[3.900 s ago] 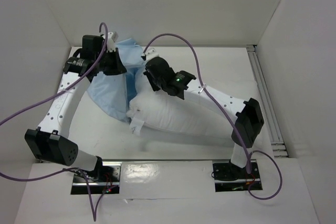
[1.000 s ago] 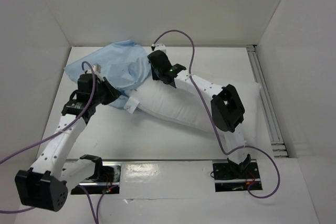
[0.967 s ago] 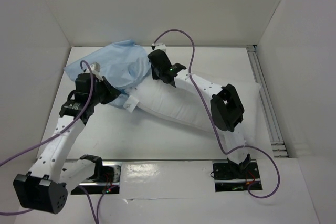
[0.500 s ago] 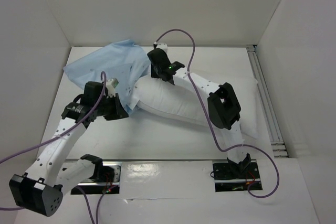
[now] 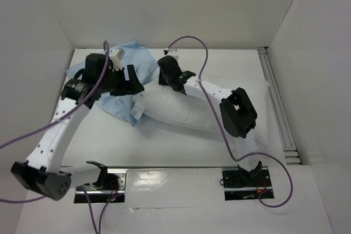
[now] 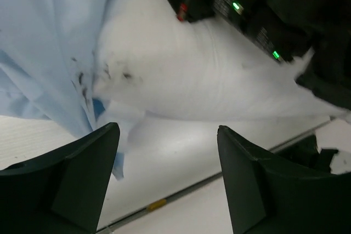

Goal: Put the pillow into the pillowcase

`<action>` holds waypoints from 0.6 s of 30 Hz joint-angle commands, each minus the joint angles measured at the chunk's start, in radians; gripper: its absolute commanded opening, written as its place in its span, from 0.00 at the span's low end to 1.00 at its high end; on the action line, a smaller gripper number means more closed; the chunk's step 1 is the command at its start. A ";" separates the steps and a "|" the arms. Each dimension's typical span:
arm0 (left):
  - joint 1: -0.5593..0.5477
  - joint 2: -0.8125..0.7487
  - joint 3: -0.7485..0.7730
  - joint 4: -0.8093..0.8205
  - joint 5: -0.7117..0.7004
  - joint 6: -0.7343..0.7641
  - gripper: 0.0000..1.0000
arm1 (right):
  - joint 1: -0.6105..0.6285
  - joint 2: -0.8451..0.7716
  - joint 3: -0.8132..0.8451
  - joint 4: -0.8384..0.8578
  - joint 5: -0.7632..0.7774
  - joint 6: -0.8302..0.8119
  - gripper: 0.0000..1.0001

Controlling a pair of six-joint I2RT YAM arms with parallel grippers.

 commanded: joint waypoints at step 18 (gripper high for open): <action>-0.027 0.588 0.276 0.068 -0.337 -0.007 0.57 | 0.016 -0.022 -0.074 -0.086 0.009 0.020 0.00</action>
